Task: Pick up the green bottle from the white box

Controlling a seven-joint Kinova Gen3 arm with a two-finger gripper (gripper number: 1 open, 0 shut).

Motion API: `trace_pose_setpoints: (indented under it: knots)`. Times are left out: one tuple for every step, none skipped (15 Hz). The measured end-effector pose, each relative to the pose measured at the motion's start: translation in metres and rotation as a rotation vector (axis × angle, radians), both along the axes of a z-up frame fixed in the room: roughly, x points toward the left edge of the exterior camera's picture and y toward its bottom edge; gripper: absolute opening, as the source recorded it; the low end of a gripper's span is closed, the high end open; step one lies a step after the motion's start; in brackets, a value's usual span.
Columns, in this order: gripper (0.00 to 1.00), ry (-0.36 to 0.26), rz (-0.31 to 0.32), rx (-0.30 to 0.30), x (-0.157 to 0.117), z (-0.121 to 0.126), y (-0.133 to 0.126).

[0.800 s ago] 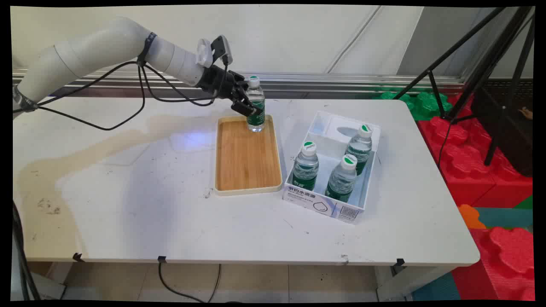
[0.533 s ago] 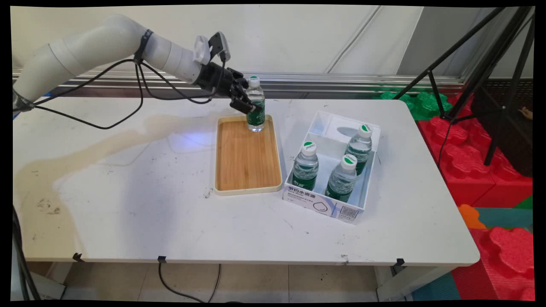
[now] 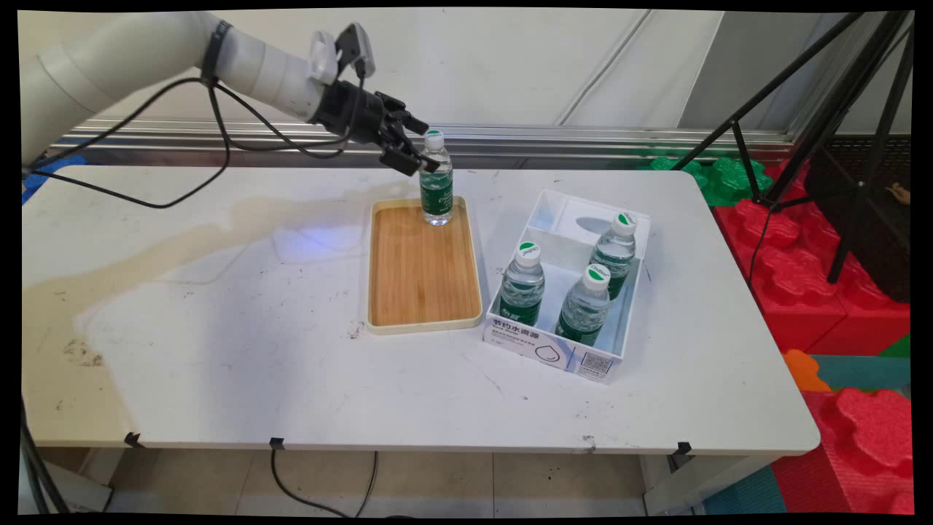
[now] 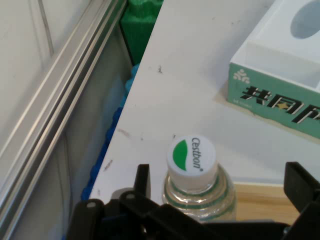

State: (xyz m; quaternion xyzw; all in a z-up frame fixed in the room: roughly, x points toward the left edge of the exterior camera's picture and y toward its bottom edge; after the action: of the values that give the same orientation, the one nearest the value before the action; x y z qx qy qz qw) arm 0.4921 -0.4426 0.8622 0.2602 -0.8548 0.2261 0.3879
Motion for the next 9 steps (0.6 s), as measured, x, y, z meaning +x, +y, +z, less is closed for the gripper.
trace_pose_setpoints:
  knots:
    - [1.0,0.0,-0.002,-0.004,0.001,0.005,0.003]
    - [1.0,0.0,-0.006,-0.008,0.003,0.012,0.007]
    - [1.0,0.0,-0.012,-0.013,0.005,0.02,0.012]
    - [1.0,-0.001,-0.02,-0.017,0.007,0.028,0.017]
    - [1.0,-0.002,-0.027,-0.02,0.009,0.035,0.023]
    - [1.0,-0.003,-0.037,-0.023,0.01,0.042,0.028]
    - [1.0,-0.006,-0.052,-0.026,0.011,0.049,0.035]
    - [1.0,-0.01,-0.067,-0.028,0.012,0.057,0.042]
    - [1.0,-0.014,-0.082,-0.03,0.013,0.064,0.049]
